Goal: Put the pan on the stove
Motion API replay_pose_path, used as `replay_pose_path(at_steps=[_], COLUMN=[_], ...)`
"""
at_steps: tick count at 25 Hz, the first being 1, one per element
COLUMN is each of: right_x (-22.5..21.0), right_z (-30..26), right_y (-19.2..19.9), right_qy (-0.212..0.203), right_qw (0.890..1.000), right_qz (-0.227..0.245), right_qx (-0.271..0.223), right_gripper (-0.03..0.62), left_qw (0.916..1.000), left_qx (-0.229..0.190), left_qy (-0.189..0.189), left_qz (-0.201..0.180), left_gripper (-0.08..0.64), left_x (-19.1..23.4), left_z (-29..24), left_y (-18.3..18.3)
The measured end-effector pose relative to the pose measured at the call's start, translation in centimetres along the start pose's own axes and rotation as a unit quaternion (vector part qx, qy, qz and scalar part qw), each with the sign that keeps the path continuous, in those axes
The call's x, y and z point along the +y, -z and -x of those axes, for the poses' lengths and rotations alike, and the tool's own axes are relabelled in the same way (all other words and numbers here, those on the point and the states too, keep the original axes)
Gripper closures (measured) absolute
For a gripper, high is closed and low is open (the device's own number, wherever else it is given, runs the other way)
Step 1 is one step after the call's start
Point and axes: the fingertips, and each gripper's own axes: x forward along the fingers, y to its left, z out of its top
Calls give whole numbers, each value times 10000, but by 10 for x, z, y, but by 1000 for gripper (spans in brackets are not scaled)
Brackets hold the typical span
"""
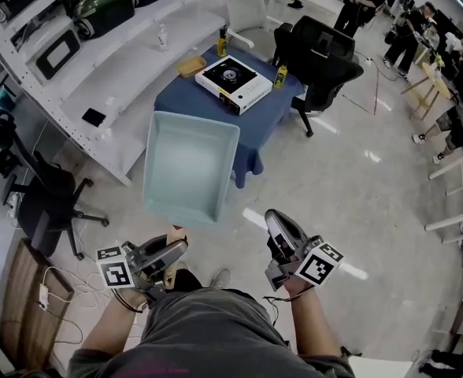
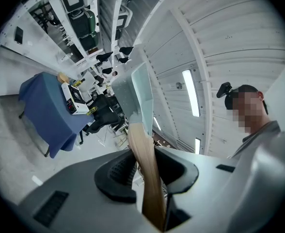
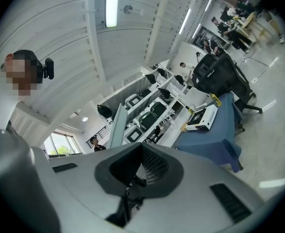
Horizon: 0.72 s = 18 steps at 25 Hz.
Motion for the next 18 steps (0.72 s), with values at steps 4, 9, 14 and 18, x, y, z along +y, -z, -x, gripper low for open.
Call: replay_pose_path(at_steps=[4, 9, 14, 18], right_x=[-10, -28, -45, -58], right_z=[2, -4, -14, -27], right_y=[-6, -9, -18, -27], right_qy=[0, 31, 50, 71], right_qw=[10000, 10000, 9999, 9999], right_qz=[-19, -32, -53, -51], right_qx=[19, 82, 96, 95], right_gripper=[590, 589, 589, 589], left_qw=[10000, 10000, 9999, 9999], left_qx=[-35, -68, -78, -92], left_qy=[-21, -57, -97, -71], left_qz=[3, -25, -21, -11], left_gripper=[446, 446, 446, 446], left_x=[5, 17, 31, 43], left_z=[-9, -20, -32, -44], left_y=[-3, -8, -19, -33])
